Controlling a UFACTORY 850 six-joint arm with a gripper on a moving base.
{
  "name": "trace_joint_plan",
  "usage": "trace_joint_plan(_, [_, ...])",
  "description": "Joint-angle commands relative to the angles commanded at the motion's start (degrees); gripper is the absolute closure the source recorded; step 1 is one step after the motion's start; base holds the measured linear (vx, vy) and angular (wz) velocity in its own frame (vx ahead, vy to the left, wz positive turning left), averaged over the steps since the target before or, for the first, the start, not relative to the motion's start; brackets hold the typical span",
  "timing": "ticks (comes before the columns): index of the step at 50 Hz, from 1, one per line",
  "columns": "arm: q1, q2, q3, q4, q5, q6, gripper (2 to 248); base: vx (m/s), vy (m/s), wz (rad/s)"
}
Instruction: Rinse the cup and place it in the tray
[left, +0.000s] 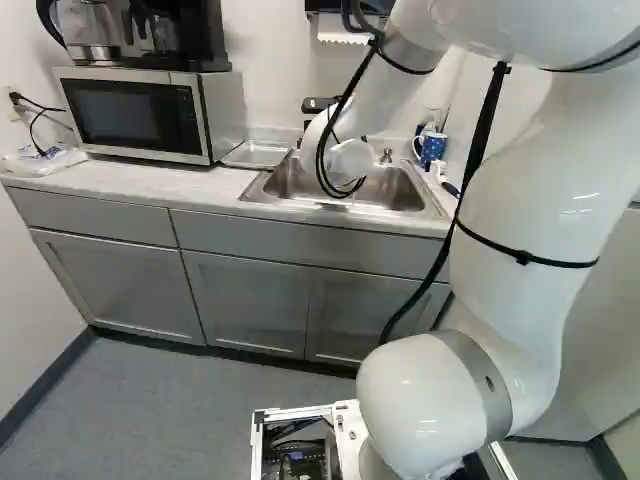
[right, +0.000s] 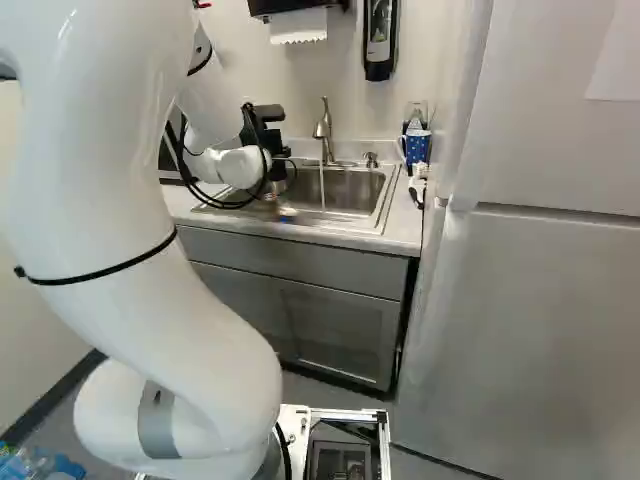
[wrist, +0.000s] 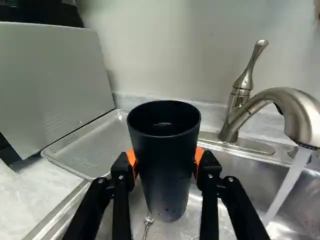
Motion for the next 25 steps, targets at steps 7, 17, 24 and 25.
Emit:
trace_joint_plan(7, [0.8,0.4,-0.5,0.0,-0.6,0.0,126,0.000,0.000,0.000])
trace_joint_plan(17, [1.9,0.8,-1.1,0.0,-1.3,0.0,126,0.000,0.000,0.000])
trace_joint_plan(24, [2.7,0.5,-1.4,0.0,-1.4,0.0,126,0.000,0.000,0.000])
trace_joint_plan(25, [2.8,0.5,-1.4,0.0,-1.4,0.0,126,0.000,0.000,0.000])
